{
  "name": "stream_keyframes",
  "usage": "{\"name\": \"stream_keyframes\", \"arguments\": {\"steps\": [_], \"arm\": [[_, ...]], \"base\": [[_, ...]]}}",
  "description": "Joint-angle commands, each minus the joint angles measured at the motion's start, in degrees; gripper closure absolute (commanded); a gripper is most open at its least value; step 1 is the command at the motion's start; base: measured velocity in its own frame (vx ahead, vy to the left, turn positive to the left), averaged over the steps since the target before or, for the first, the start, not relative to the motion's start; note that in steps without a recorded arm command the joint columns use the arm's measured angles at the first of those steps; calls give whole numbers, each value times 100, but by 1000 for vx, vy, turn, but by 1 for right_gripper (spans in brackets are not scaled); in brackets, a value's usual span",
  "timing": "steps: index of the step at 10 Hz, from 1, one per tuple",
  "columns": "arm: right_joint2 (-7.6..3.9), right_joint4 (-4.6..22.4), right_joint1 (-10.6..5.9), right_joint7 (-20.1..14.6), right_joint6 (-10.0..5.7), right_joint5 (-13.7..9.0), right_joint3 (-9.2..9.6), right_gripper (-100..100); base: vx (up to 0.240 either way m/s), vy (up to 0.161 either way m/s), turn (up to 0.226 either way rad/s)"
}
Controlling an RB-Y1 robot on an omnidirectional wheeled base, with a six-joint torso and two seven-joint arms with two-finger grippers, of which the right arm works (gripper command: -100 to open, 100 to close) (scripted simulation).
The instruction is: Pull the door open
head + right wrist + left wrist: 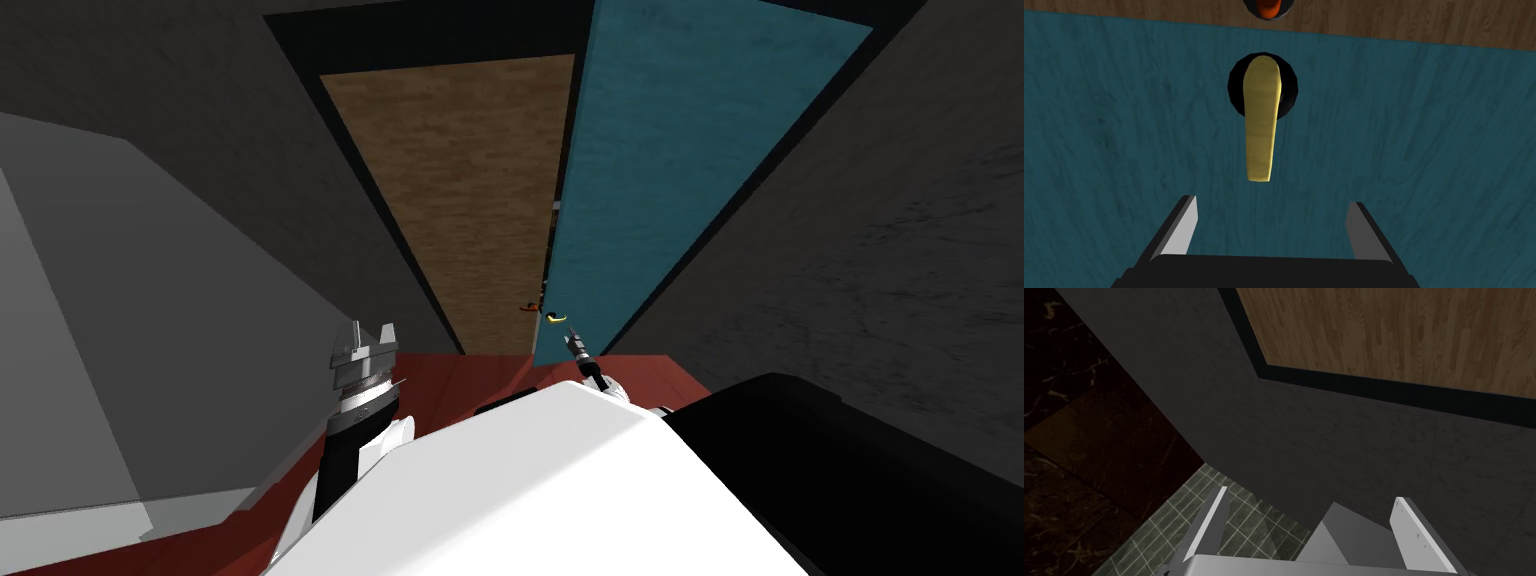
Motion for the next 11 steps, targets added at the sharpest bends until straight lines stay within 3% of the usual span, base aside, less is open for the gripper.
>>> {"name": "stream_keyframes", "arguments": {"steps": [1, 5, 6, 7, 11], "arm": [[13, 46, -28, 39, 1, -18, -30, -100], [99, 60, -164, 127, 27, -33, -48, -100], [67, 99, -150, 106, 14, -36, -53, -100], [67, 99, -150, 106, 14, -36, -53, 100], [67, 99, -150, 106, 14, -36, -53, 100]], "base": [[161, -94, 11], [176, -46, 48], [77, 11, 24], [-9, -3, -20], [-18, -2, 2]]}}
